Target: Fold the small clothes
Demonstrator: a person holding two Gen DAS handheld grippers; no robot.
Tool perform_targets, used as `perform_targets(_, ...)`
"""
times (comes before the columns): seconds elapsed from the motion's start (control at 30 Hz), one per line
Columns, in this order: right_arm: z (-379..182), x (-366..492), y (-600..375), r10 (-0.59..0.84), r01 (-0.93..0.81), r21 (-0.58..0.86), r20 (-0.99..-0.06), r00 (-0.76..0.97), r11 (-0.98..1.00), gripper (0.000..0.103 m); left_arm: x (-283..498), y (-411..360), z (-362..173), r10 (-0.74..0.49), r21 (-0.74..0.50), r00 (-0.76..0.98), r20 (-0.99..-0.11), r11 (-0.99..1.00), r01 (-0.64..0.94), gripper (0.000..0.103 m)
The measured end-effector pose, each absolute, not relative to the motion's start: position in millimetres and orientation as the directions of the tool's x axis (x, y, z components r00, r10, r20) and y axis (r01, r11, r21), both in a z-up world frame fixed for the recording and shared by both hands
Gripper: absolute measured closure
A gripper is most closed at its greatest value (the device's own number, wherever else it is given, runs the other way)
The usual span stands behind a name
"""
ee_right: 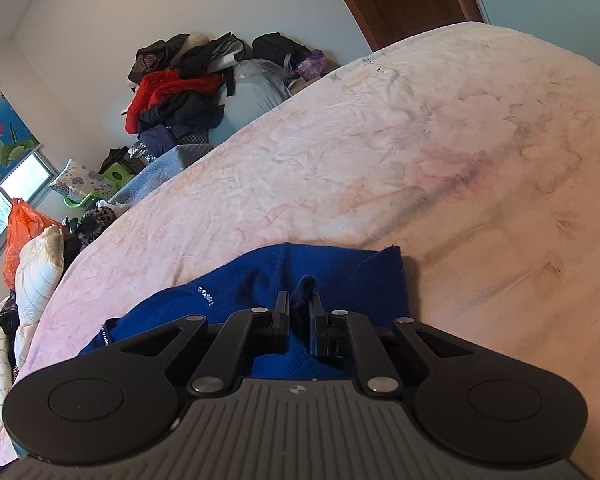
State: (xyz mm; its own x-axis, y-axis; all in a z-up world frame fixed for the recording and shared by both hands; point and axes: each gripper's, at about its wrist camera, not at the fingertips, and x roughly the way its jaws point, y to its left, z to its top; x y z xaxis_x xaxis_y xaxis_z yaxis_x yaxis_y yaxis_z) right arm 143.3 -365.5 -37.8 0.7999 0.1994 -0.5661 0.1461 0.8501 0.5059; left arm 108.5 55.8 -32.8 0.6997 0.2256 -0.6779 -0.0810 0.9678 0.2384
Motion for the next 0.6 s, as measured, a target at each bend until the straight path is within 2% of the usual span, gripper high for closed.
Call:
perform_targets(0.4, -42, 156, -355, 0.099, 0.152, 0.343, -0.616, 0.781, 0.927, 0.094, 105, 52, -31, 0.228, 0.244, 0.7, -0.677, 0.967, -0.079, 0.0)
perform_targets(0.43, -42, 156, -354, 0.079, 0.169, 0.326, -0.628, 0.774, 0.93, 0.083, 105, 52, -31, 0.228, 0.244, 0.701, -0.676, 0.967, -0.079, 0.0)
perform_targets(0.47, -41, 153, -353, 0.04, 0.197, 0.301, -0.63, 0.775, 0.933, 0.081, 104, 52, -31, 0.227, 0.244, 0.703, -0.674, 0.967, -0.078, 0.0)
perform_targets(0.53, -33, 144, -347, -0.041, 0.23, 0.248, -0.592, 0.805, 0.941, 0.067, 102, 52, -30, 0.229, 0.243, 0.711, -0.665, 0.966, -0.083, 0.0)
perform_targets(0.6, -23, 135, -333, -0.046, 0.185, 0.205, -0.542, 0.839, 0.961, 0.065, 100, 51, -28, 0.222, 0.235, 0.716, -0.662, 0.968, -0.083, 0.0)
